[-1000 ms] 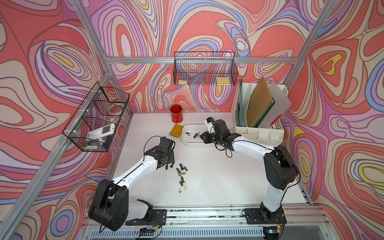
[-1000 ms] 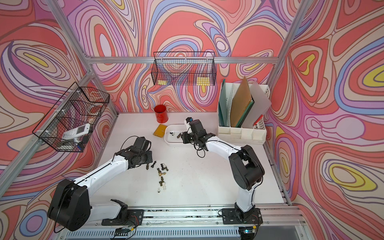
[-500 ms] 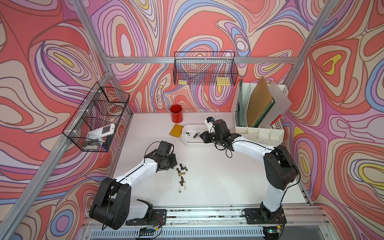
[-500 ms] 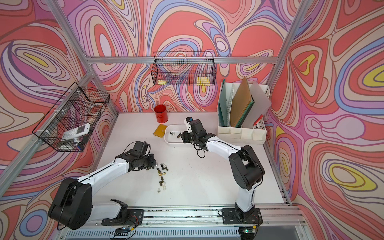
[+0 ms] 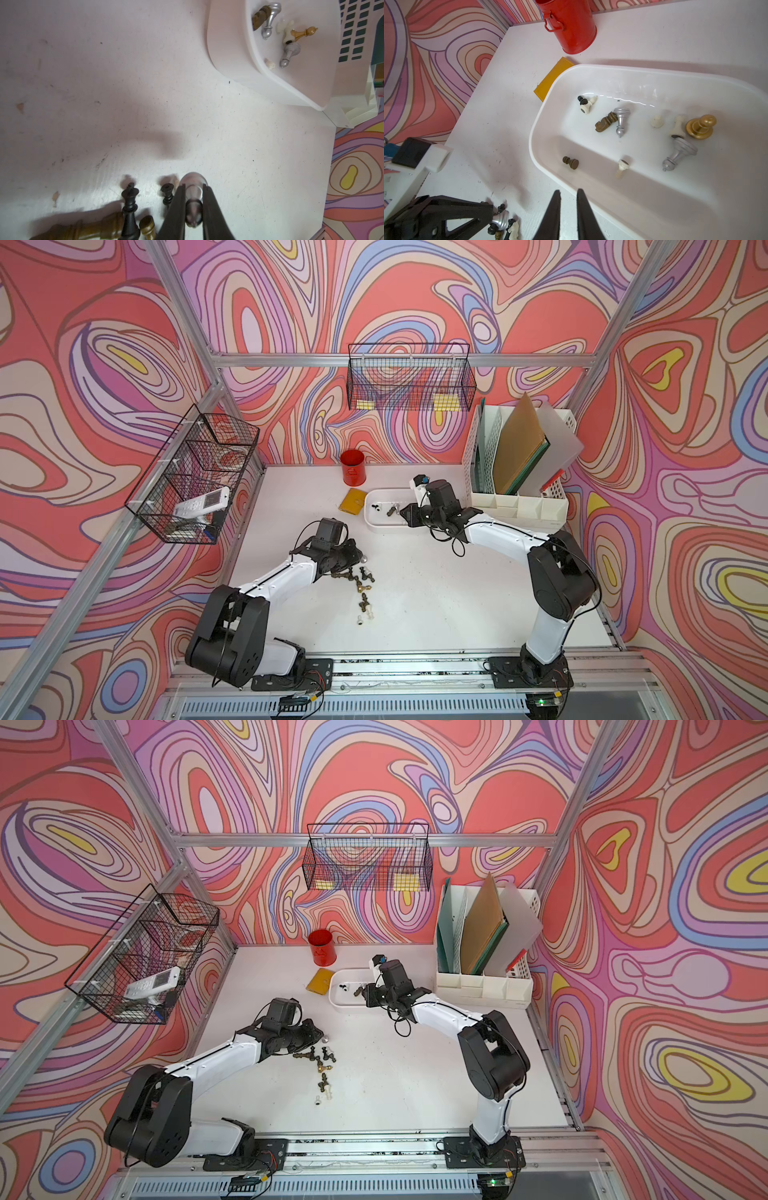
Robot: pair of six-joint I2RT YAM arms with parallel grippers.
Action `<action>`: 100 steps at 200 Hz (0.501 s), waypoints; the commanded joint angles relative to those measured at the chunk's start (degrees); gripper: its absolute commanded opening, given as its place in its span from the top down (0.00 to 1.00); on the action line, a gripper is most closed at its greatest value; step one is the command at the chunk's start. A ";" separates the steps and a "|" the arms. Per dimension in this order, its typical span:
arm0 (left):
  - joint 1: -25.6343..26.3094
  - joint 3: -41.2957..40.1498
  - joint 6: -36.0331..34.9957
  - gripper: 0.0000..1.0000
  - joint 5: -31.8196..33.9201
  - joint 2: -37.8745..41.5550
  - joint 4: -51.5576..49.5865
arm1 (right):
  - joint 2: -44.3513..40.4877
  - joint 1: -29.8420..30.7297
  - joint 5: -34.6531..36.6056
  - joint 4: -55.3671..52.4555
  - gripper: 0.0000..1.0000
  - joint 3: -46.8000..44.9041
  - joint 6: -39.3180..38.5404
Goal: Put the chess pieces into the storage box
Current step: Pick up the chess piece at the center of the board, then place the chess piece in the storage box.
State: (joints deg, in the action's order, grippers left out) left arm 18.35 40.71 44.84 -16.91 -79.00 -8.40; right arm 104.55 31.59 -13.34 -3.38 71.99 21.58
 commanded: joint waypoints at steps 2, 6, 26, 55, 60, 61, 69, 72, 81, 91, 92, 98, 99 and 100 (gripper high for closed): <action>-0.24 4.52 -1.58 0.99 1.26 2.62 -1.94 | -2.13 0.31 0.68 0.80 0.82 -1.27 0.40; -0.27 5.34 -1.95 0.99 1.49 2.56 -2.16 | -2.30 0.31 0.81 0.90 0.82 -1.38 0.47; -0.14 10.85 -3.97 0.99 2.04 0.16 -3.38 | -2.69 0.31 1.92 0.97 0.82 -1.78 0.82; 1.04 20.30 -7.19 0.99 2.95 -7.00 -3.38 | -6.02 0.31 3.91 0.86 0.82 -3.08 0.49; 1.30 22.11 -7.88 0.98 3.53 -8.58 -3.60 | -6.48 0.31 4.40 0.86 0.82 -3.45 0.43; 1.37 22.52 -8.03 0.98 3.63 -8.86 -3.66 | -6.52 0.31 4.52 0.89 0.82 -3.48 0.37; 1.70 25.54 -9.40 0.98 4.53 -11.51 -4.19 | -7.26 0.31 5.42 0.76 0.82 -4.01 0.30; 1.85 26.82 -9.94 0.98 4.91 -12.62 -4.29 | -7.52 0.31 5.63 0.68 0.82 -4.24 0.22; 2.36 30.25 -11.49 0.97 6.38 -15.67 -4.66 | -8.18 0.31 6.33 0.45 0.82 -4.67 -0.08; 2.83 33.63 -12.97 0.97 7.11 -19.19 -4.19 | -8.84 0.31 7.23 0.08 0.82 -5.14 -0.44; 2.87 34.03 -13.13 0.97 7.13 -19.49 -4.05 | -8.89 0.31 7.34 0.02 0.82 -5.16 -0.46; 3.25 35.79 -14.29 0.96 7.69 -21.41 -3.51 | -9.16 0.31 7.81 -0.17 0.82 -5.36 -0.70; 3.31 36.08 -14.45 0.96 7.82 -21.83 -3.48 | -9.22 0.31 7.94 -0.24 0.82 -5.40 -0.73; 3.33 36.40 -14.66 0.97 7.92 -22.17 -3.52 | -9.25 0.31 8.05 -0.24 0.82 -5.43 -0.74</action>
State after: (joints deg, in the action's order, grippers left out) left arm 20.43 71.33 36.36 -12.53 -94.52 -11.16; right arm 97.32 31.59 -8.75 -3.27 67.99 21.89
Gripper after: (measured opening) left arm 0.166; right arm 0.180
